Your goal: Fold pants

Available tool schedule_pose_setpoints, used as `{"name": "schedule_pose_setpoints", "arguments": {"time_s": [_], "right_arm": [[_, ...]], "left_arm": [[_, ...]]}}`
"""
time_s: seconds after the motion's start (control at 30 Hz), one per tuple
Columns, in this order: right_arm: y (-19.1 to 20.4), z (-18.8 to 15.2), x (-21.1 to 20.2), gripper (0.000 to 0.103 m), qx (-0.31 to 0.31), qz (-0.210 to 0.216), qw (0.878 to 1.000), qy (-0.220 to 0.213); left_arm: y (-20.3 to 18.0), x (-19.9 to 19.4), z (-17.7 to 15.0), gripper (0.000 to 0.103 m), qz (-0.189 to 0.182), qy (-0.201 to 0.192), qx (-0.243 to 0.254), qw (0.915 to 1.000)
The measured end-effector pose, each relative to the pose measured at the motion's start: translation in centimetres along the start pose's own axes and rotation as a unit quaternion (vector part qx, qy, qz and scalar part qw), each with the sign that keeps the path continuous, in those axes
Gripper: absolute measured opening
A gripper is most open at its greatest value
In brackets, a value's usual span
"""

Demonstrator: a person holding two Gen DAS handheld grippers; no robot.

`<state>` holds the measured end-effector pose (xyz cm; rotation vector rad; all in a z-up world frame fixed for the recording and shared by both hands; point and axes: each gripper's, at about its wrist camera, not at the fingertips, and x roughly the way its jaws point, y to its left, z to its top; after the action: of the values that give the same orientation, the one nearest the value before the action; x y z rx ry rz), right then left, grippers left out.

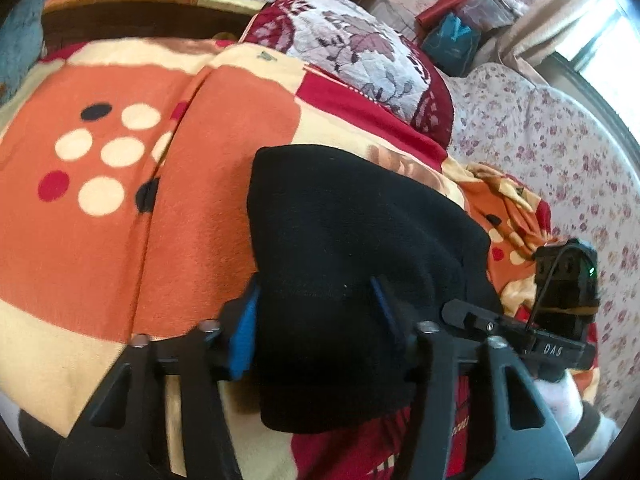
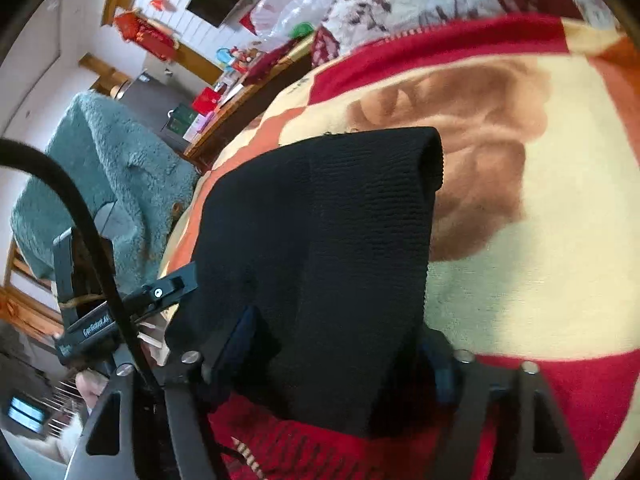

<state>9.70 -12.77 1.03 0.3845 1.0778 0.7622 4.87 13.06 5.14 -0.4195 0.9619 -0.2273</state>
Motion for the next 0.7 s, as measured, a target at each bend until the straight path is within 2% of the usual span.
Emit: {"name": "schedule_pose_setpoints", "arguments": {"time_s": [0.07,0.13,0.4,0.7], "right_arm": [[0.2,-0.1,-0.5,0.053,-0.002,0.002,1.0,-0.007],[0.4,0.1,-1.0,0.049,-0.006,0.003,1.0,-0.008],[1.4,1.7,-4.6,0.049,-0.014,0.006,0.999,-0.049],[0.3,4.5,-8.6,0.049,-0.017,-0.021,0.996,-0.089]], "left_arm": [[-0.7,-0.4,0.1,0.039,0.011,-0.006,0.014,0.9998],[-1.3,-1.1,0.4,0.038,0.007,-0.015,0.019,0.9997],[-4.5,-2.8,3.0,0.037,-0.011,-0.045,0.049,0.9977],[-9.1,-1.1,6.2,0.037,-0.027,-0.054,0.079,0.995]]}}
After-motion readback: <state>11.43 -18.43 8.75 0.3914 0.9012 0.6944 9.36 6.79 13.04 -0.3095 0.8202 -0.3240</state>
